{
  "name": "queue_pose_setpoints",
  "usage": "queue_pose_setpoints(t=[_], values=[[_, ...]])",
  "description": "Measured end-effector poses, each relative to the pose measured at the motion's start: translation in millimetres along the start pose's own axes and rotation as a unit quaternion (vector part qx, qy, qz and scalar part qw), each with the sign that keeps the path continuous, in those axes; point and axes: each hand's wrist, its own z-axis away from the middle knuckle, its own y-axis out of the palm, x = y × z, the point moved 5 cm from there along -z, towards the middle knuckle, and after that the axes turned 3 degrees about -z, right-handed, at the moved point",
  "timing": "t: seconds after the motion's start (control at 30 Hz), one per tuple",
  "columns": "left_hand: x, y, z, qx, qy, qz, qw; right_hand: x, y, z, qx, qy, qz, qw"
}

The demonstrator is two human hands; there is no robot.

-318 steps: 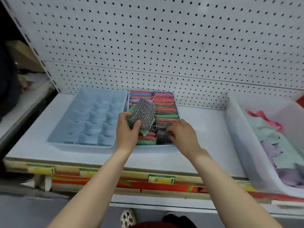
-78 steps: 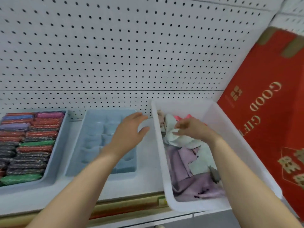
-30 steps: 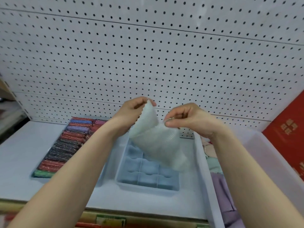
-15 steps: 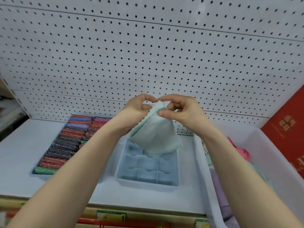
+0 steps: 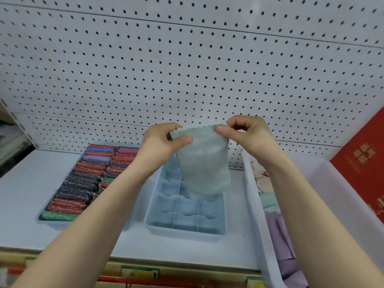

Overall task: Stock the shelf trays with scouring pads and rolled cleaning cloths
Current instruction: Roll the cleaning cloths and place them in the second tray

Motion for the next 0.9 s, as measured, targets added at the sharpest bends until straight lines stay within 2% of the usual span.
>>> queue_pose_setpoints(t=[0.17, 0.3, 0.37, 0.47, 0.53, 0.7, 0.8, 0.9], values=[[-18.3, -4.2, 0.4, 0.014, 0.038, 0.063, 0.997, 4.0, -6.3, -4.6, 0.029, 0.006, -0.009, 1.000], [-24.1, -10.5, -2.4, 0.021, 0.026, 0.144, 0.989, 20.3, -8.8, -3.4, 0.115, 0.003, -0.071, 0.991], [-16.9, -7.3, -10.2, 0.013, -0.008, 0.148, 0.989, 17.2, -6.9, -12.0, 0.087, 0.037, -0.032, 0.995], [0.3, 6.0, -23.7, -0.024, -0.053, 0.114, 0.992, 4.3, -1.8, -32.8, -0.027, 0.069, 0.144, 0.987], [1.4, 15.3, -25.6, -0.055, -0.048, 0.107, 0.992, 3.2, 6.0, -38.9, -0.071, 0.061, 0.187, 0.978], [-17.5, 29.4, -14.7, -0.067, 0.029, 0.080, 0.994, 16.1, 21.2, -31.1, -0.090, 0.009, 0.090, 0.992], [-28.5, 30.5, -6.9, -0.049, 0.046, 0.104, 0.992, 25.1, 26.2, -27.0, -0.076, -0.007, 0.024, 0.997], [-34.7, 29.7, -4.3, -0.038, 0.060, 0.107, 0.992, 28.9, 28.0, -25.2, -0.034, -0.012, 0.025, 0.999]])
